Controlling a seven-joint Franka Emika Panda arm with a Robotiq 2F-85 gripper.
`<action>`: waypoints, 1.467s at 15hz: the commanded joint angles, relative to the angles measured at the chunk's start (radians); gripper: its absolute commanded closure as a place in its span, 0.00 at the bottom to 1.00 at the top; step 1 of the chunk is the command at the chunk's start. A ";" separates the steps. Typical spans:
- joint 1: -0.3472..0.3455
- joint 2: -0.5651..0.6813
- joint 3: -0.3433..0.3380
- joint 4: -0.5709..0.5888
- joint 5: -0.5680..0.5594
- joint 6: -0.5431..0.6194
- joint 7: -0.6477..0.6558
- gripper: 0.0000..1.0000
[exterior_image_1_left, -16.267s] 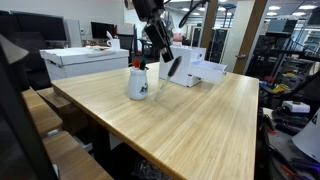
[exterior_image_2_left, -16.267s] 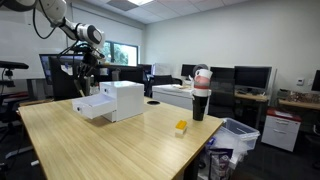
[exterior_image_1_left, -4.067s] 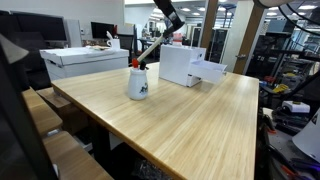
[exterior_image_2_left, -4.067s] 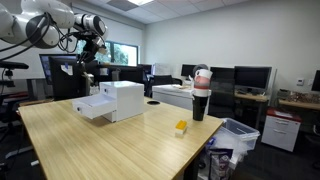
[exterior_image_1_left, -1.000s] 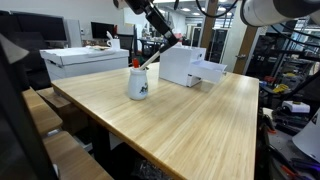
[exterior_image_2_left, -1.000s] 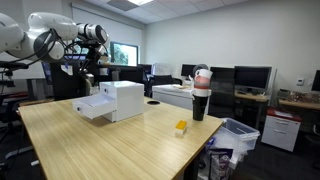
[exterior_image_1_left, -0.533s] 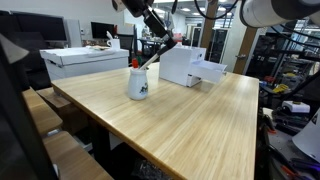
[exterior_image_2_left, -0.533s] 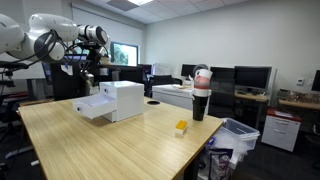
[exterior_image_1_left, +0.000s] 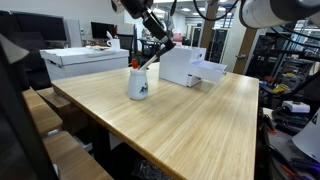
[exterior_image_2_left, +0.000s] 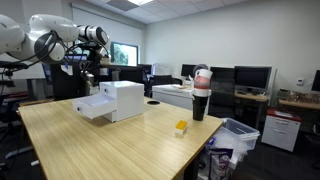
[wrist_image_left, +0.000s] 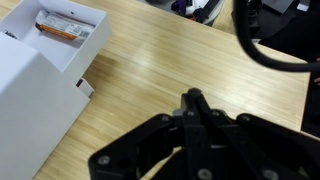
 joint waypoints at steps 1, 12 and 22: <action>-0.001 -0.020 -0.002 -0.047 -0.010 0.023 -0.025 0.96; 0.014 0.038 -0.019 0.075 -0.006 -0.011 -0.036 0.55; 0.048 -0.062 -0.027 0.029 -0.021 0.127 -0.037 0.01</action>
